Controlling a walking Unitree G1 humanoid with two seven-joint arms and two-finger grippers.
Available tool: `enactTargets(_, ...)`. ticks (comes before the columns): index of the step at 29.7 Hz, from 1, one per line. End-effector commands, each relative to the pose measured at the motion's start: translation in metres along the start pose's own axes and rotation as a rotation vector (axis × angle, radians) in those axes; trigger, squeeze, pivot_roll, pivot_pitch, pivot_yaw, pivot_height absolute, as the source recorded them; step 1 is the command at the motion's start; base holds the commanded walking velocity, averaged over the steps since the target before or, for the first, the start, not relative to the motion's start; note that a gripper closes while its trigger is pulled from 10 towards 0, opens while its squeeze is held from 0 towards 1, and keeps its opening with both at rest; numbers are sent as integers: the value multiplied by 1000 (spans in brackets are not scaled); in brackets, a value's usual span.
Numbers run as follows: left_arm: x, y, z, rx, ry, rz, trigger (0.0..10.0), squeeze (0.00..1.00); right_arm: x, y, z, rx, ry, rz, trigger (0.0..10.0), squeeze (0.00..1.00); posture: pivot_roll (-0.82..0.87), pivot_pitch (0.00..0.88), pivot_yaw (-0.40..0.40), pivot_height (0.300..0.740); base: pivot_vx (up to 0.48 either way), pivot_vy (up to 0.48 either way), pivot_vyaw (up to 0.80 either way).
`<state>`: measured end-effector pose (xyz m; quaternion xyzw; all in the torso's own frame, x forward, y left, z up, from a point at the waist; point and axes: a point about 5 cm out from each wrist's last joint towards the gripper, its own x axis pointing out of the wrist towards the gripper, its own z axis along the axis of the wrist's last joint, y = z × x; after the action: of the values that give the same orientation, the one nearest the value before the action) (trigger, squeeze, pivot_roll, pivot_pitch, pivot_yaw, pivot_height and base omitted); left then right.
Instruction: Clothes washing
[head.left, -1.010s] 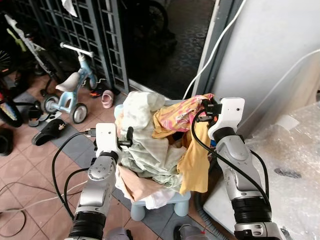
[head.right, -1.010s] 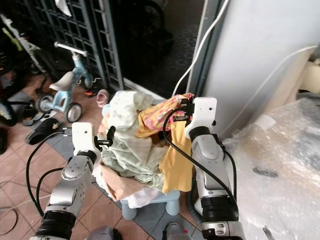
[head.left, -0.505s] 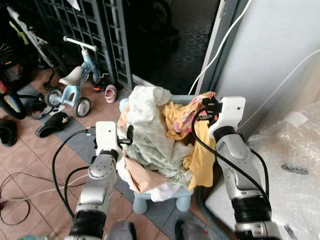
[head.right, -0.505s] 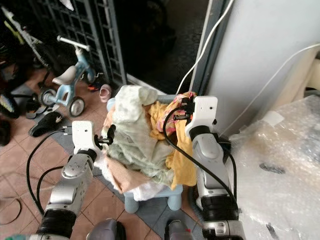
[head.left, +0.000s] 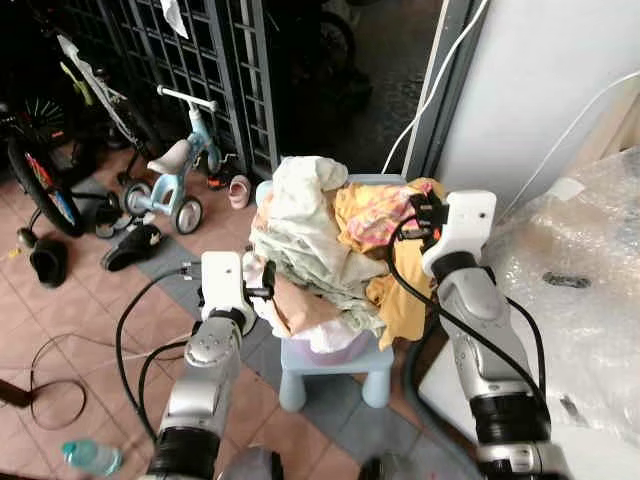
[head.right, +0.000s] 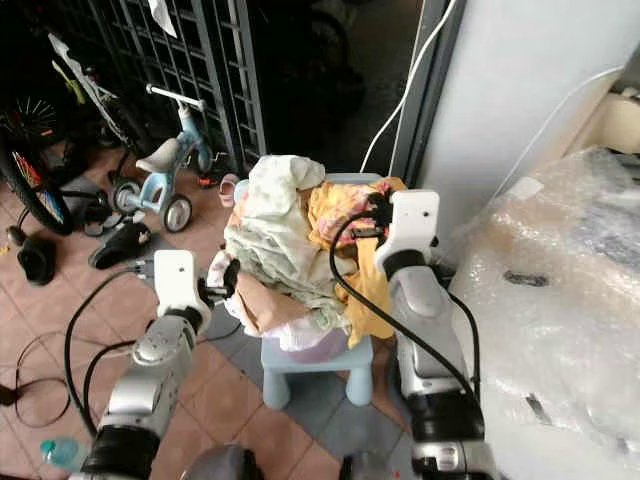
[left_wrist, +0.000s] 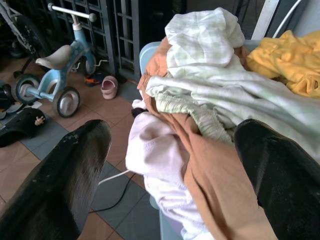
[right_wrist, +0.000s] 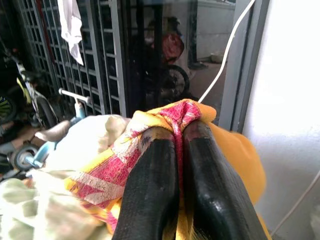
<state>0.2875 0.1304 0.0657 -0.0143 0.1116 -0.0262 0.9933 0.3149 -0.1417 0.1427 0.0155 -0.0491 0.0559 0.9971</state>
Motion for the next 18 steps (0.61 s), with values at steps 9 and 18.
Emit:
enactTargets(9,2,4,3,6,-10,12,10000,0,6,1,15,-17,-65,-4,10000,0,-49,0,25,740,0,0,-800)
enactTargets(18,2,3,6,-9,-38,-11,10000,0,11,-29,27,-138,-110,-201,10000,0,-50,0,25,740,0,0,-800)
